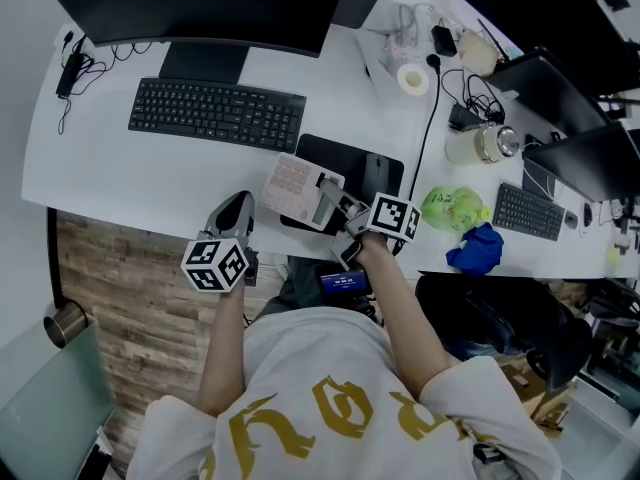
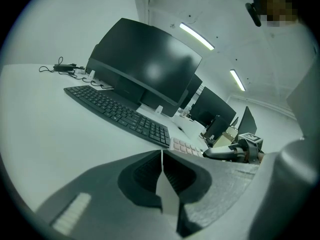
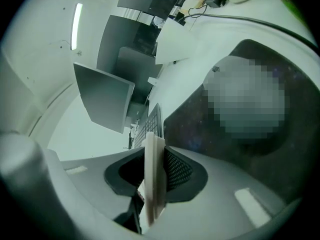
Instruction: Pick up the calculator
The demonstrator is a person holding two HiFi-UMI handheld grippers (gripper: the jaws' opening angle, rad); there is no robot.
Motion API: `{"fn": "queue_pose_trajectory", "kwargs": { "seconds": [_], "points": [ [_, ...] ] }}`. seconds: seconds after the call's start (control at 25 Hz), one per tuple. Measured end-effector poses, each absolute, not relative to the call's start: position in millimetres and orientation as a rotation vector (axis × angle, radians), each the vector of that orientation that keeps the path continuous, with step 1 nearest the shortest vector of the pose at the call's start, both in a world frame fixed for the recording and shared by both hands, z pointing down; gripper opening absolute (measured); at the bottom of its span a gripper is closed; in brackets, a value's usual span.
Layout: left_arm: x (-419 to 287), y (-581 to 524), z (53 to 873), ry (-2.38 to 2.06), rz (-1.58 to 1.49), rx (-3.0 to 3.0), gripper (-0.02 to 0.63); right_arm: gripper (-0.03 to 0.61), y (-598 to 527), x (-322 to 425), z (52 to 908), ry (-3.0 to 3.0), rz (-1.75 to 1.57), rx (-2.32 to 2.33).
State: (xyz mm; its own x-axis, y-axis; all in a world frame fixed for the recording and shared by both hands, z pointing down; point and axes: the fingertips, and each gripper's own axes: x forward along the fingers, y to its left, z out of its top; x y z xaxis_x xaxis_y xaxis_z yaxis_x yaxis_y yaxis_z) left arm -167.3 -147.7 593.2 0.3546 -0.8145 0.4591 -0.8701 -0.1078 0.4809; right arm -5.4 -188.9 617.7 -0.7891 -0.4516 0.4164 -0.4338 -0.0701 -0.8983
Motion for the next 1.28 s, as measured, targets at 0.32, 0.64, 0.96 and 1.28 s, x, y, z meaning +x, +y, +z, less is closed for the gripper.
{"fn": "queue_pose_trajectory", "kwargs": {
  "seconds": [0.32, 0.64, 0.96, 1.28],
  "points": [
    [-154.8, -150.8, 572.7, -1.457, 0.051, 1.985, 0.009, 0.112, -185.6, 9.2, 590.1, 2.047, -1.989, -1.002],
    [-137.1, -153.8, 543.8, -1.449, 0.008, 2.066, 0.009, 0.112, -182.5, 28.7, 559.0, 2.009, -1.905, -0.989],
    [-121.1, -141.9, 514.7, -1.455, -0.007, 2.128, 0.009, 0.112, -170.1, 41.6, 537.6, 1.977, -1.870, -0.961],
    [-121.1, -124.9, 492.8, -1.489, -0.005, 2.175, 0.009, 0.112, -160.4, 49.1, 517.4, 1.951, -1.815, -0.930]
  ]
}}
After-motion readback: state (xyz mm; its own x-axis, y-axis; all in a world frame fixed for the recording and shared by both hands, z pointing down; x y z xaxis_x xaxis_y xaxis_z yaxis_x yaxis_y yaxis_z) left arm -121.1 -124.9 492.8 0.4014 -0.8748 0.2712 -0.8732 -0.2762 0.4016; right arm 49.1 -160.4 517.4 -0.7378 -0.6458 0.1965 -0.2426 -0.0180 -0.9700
